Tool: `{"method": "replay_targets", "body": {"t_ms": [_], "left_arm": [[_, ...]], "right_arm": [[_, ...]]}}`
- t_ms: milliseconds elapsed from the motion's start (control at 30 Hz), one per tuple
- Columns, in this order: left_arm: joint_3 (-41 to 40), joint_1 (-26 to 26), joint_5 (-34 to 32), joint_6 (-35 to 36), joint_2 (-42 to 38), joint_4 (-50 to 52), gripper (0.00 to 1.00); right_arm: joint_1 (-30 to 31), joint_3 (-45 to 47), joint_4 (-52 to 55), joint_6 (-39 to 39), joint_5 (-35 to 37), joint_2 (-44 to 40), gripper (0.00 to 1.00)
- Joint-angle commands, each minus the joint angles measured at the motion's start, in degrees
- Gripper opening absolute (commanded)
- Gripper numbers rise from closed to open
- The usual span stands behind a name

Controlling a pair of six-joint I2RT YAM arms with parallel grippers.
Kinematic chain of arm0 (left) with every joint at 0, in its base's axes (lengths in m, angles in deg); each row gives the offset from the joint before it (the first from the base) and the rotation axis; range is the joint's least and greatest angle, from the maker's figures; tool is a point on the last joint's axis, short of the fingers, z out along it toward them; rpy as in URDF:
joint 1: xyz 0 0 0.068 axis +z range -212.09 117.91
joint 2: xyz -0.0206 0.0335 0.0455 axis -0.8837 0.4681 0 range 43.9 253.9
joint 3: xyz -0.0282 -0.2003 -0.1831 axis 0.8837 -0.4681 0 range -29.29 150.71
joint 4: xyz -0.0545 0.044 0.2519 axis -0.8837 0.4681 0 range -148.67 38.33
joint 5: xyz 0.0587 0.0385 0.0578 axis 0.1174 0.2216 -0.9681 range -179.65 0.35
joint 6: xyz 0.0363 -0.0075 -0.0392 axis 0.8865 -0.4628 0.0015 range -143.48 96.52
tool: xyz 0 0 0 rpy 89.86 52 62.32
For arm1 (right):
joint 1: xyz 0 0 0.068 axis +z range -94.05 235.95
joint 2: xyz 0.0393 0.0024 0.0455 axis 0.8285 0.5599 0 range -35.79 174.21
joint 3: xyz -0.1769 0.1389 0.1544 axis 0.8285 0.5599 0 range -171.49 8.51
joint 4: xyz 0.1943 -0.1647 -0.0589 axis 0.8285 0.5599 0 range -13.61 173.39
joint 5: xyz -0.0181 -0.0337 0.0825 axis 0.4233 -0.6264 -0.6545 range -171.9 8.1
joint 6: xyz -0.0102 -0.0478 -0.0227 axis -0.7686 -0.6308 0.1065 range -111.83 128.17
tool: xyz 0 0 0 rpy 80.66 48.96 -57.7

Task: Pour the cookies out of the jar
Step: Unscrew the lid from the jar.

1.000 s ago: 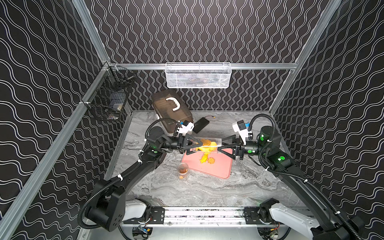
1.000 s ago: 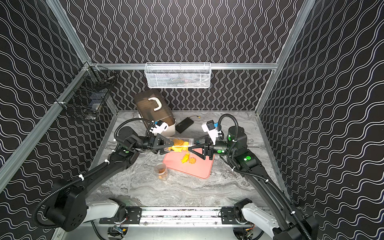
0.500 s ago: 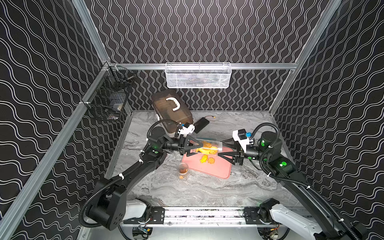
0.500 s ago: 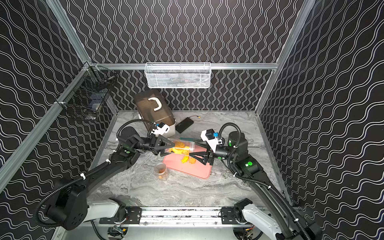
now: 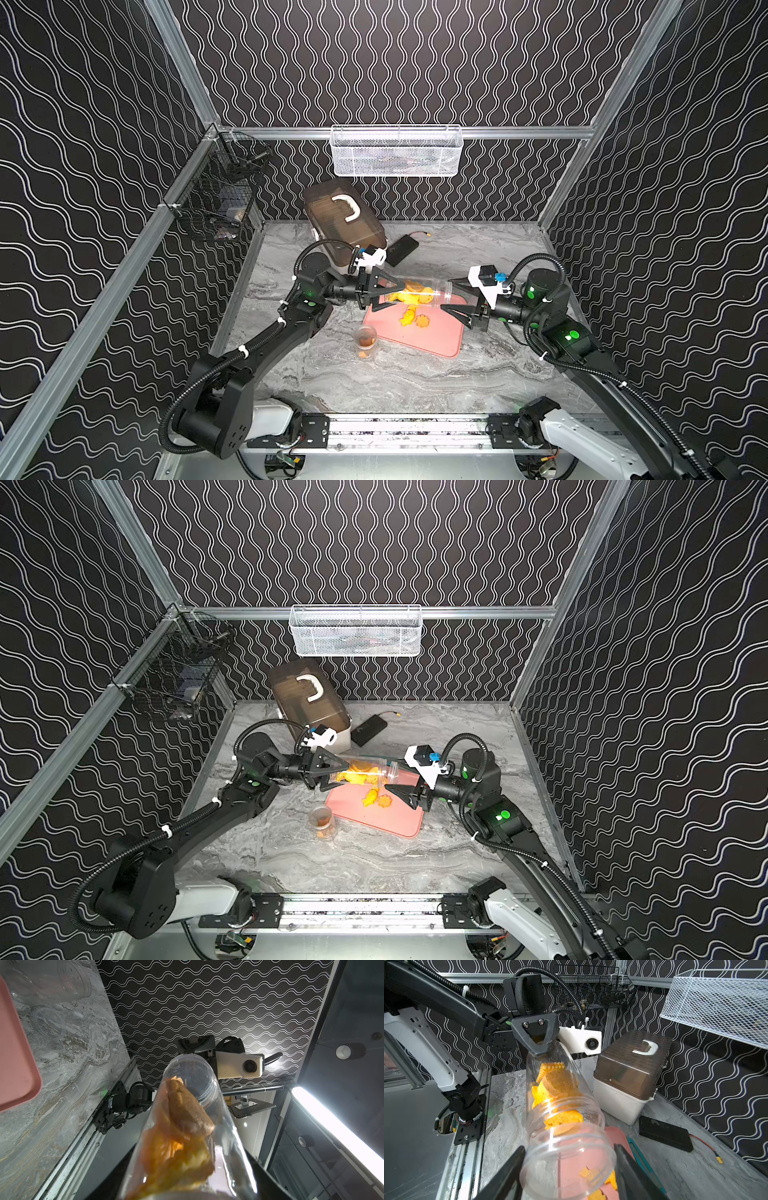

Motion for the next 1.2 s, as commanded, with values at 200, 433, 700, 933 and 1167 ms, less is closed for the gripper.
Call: {"method": "replay_targets", "body": {"t_ms": [200,433,700,933,1167], "left_arm": [[-0.59,0.07,-0.19,-5.81,1.67,-9.60,0.67],[-0.58,0.07,-0.19,-7.61,2.13,-12.68,0.67],[-0.38,0.08,-0.28,-8.31,2.38,-13.42,0.67],[-0.43,0.07,-0.41,-8.52,2.82,-14.12,0.67],[-0.51,0.07,-0.61,-8.78,3.37,-14.88,0.67]], "right_arm": [[-0.99,-1.11,0.38,10.98,5.23,-2.27,0.48],[-1.25,-9.27,8.18,19.11,11.34,-0.80,0.48],[-1.26,-22.36,20.62,22.91,15.16,2.05,0.49],[-1.24,-33.57,37.22,26.75,23.65,5.35,0.51],[-1.26,-38.65,56.59,31.82,33.73,7.17,0.54]]}}
